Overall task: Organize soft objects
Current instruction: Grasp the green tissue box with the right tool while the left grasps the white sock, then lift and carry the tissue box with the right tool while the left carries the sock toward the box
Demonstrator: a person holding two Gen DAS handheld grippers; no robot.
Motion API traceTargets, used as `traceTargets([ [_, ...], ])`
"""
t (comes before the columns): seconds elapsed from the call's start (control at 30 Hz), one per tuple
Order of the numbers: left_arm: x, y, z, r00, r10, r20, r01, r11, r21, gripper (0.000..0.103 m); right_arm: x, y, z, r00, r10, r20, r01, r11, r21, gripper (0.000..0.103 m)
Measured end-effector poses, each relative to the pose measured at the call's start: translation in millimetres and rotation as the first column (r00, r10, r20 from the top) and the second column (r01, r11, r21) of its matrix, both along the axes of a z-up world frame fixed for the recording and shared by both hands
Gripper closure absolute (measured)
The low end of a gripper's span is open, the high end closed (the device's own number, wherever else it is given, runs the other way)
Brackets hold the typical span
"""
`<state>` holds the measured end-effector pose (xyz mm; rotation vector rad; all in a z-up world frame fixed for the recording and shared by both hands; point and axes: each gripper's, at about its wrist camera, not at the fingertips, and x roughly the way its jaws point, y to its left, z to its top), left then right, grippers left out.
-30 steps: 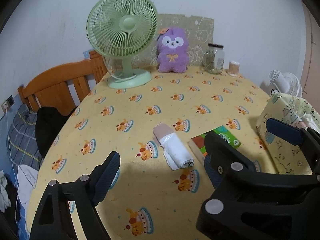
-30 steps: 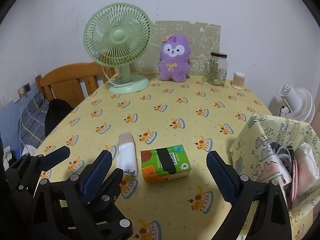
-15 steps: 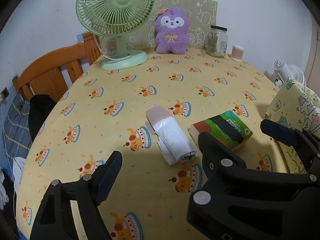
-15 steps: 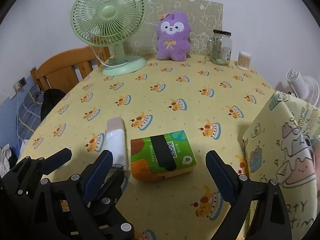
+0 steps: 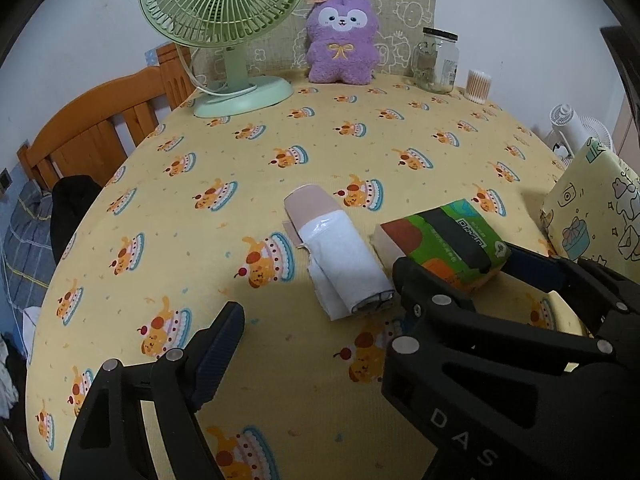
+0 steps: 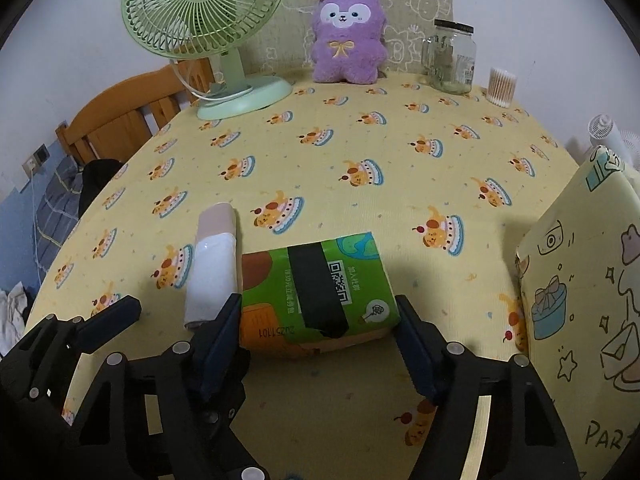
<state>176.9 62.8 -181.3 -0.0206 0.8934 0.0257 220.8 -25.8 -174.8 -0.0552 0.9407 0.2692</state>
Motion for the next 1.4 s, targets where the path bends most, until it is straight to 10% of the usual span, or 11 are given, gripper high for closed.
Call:
traceTargets([
  [1.0,35,-10,2,0.999,-0.025,-0.030,0.025,1.000,-0.009,0.037,24,-16,6,0.998,-0.054,0.014,0.053,0.997,0.061,0.030],
  [1.17,32,-12,3,0.998,-0.059,-0.017,0.058,0.998,-0.035,0.068,23,-16,6,0.998,-0.055,0.016,0.054,0.997,0.055,0.030],
  [1.4,20,-13,6,0.998,-0.064,0.002,0.064,0.996,-0.056,0.080,11,-17,11,0.998,-0.048,0.031,0.046,0.998,0.047,0.030],
])
